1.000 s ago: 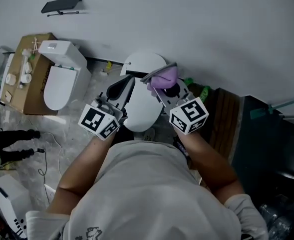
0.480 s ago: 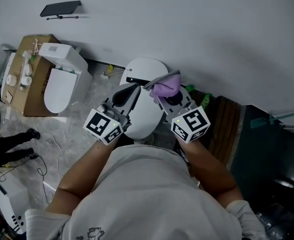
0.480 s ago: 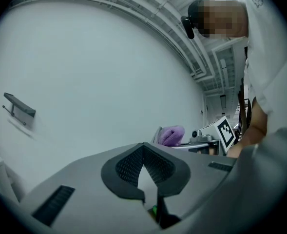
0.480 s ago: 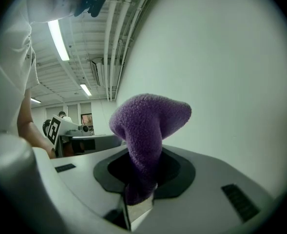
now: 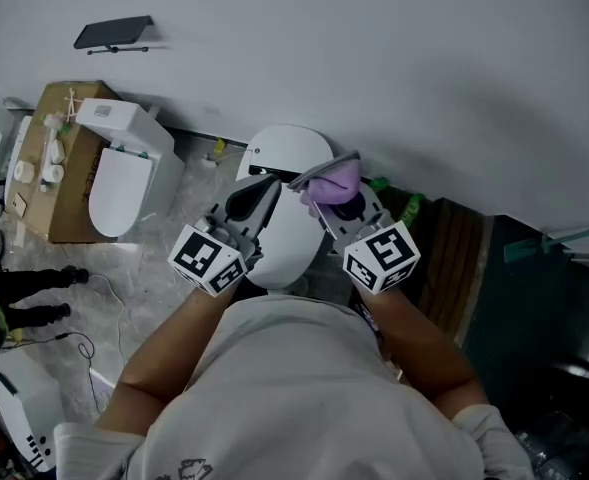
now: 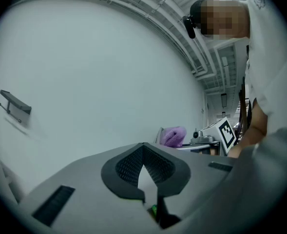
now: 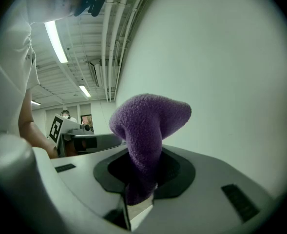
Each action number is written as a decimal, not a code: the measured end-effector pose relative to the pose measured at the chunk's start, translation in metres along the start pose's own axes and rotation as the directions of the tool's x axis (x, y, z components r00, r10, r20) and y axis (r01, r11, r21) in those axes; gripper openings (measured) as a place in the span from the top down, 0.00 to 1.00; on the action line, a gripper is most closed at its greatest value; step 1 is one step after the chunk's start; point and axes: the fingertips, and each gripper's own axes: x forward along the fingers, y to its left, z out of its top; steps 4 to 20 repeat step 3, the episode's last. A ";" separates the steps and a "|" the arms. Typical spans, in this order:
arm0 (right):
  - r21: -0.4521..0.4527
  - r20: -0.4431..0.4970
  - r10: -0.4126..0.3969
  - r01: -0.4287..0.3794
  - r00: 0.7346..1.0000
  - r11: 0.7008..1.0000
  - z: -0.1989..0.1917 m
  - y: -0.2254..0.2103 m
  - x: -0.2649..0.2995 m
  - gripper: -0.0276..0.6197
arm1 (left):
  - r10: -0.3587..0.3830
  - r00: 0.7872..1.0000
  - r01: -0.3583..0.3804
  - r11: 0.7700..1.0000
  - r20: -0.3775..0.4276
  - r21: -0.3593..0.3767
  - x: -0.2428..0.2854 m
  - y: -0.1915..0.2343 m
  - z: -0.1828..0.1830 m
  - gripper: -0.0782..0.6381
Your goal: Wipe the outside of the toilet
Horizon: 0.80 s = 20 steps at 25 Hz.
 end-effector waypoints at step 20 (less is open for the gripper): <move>0.004 -0.001 0.000 0.000 1.000 1.000 -0.003 -0.005 -0.006 0.82 | 0.003 1.000 -0.003 1.000 -0.001 0.000 0.005 -0.005 -0.003 0.89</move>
